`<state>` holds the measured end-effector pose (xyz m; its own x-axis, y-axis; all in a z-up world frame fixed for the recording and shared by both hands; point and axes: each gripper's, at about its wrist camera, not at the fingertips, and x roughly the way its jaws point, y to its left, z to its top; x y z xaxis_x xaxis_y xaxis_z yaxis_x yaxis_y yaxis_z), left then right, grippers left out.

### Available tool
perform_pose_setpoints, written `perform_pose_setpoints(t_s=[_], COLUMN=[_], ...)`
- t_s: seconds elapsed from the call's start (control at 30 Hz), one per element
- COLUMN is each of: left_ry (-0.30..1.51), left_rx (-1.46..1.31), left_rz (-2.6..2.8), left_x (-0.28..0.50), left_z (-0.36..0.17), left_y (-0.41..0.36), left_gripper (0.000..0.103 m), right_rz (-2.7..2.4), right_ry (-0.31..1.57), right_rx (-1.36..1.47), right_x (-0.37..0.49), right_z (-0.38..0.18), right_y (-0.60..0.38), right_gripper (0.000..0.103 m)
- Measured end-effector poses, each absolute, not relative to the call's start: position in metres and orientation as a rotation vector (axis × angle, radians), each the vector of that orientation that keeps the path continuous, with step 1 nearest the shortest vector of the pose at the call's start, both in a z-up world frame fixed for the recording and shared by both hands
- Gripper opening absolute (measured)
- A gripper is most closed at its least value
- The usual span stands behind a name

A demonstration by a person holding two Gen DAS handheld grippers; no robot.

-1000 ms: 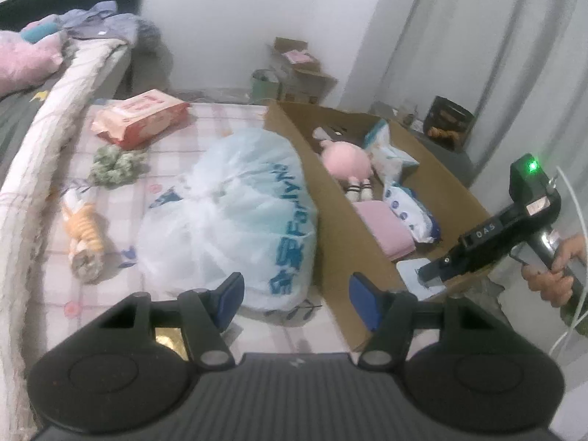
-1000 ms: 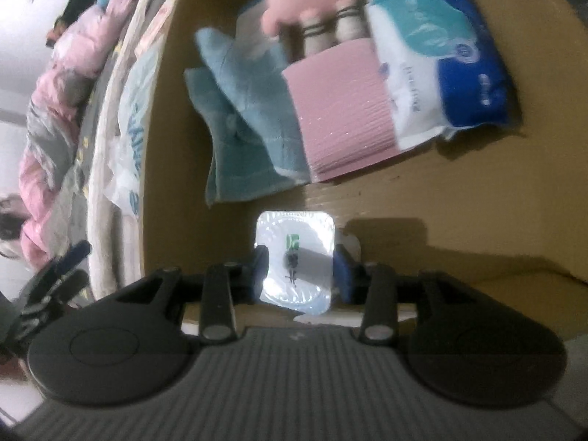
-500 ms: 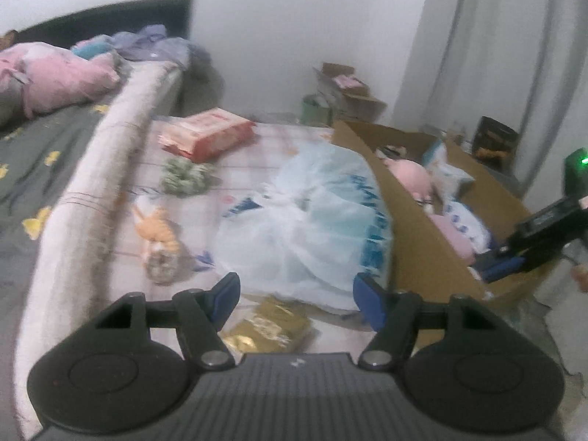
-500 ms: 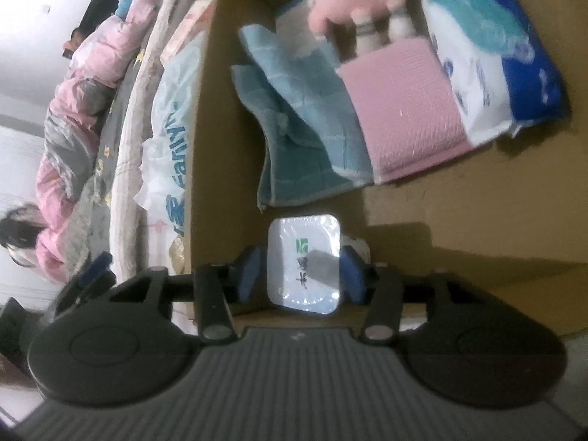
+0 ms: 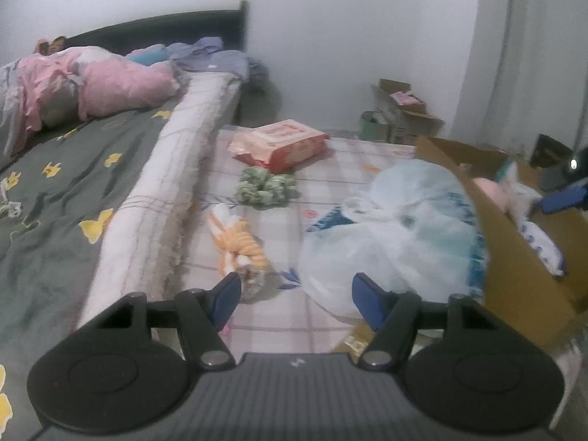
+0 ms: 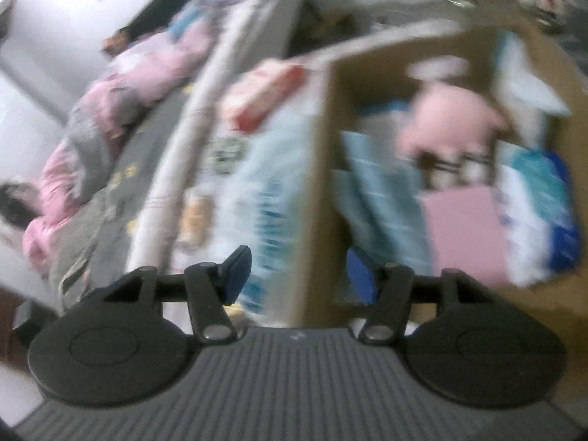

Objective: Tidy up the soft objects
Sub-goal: 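Move the right gripper to the orange-striped cloth bundle and grasp it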

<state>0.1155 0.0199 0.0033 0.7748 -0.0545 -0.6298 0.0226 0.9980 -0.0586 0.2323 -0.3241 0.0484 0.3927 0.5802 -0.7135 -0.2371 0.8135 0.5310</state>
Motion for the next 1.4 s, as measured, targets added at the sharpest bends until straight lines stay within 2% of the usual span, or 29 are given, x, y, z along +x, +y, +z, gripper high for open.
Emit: perform_pose_setpoints(t_s=[0.1, 0.27, 0.37, 0.47, 0.63, 0.87, 0.9, 1.0, 1.03, 1.23, 1.3, 1.4], left_ry=[0.684, 0.722, 0.772, 0.811, 0.825, 0.817, 0.816, 0.818, 0.819, 0.845, 0.854, 0.863], left_rx=[-0.060, -0.056, -0.054, -0.100, -0.148, -0.138, -0.138, -0.147, -0.149, -0.143, -0.144, -0.125], left_rz=[-0.013, 0.052, 0.085, 0.105, 0.102, 0.108, 0.108, 0.091, 0.088, 0.082, 0.077, 0.065], left_x=[0.132, 0.167, 0.185, 0.197, 0.203, 0.202, 0.201, 0.199, 0.197, 0.198, 0.200, 0.208], left_z=[-0.005, -0.025, -0.039, -0.050, -0.061, -0.061, -0.059, -0.057, -0.056, -0.057, -0.057, -0.059], left_y=[0.026, 0.033, 0.038, 0.046, 0.054, 0.054, 0.054, 0.056, 0.055, 0.051, 0.051, 0.050], left_gripper=[0.061, 0.057, 0.056, 0.049, 0.046, 0.035, 0.028, 0.021, 0.019, 0.020, 0.026, 0.032], right_rz=[0.639, 0.799, 0.812, 0.777, 0.710, 0.715, 0.716, 0.704, 0.702, 0.682, 0.666, 0.662], right_ry=[1.059, 1.138, 1.203, 1.287, 1.365, 1.413, 1.410, 1.405, 1.407, 1.424, 1.442, 1.456], right_rx=[0.378, 0.381, 0.349, 0.328, 0.325, 0.287, 0.286, 0.271, 0.276, 0.295, 0.305, 0.302], right_x=[0.251, 0.292, 0.319, 0.346, 0.370, 0.379, 0.380, 0.381, 0.381, 0.379, 0.379, 0.377], right_z=[0.049, 0.038, 0.017, -0.011, -0.051, -0.080, -0.080, -0.083, -0.084, -0.087, -0.090, -0.095], right_y=[-0.273, -0.173, -0.119, -0.078, -0.042, -0.011, -0.010, -0.010, -0.012, -0.019, -0.020, -0.017], right_gripper=[0.057, 0.057, 0.056, 0.054, 0.053, 0.053, 0.050, 0.036, 0.035, 0.036, 0.046, 0.050])
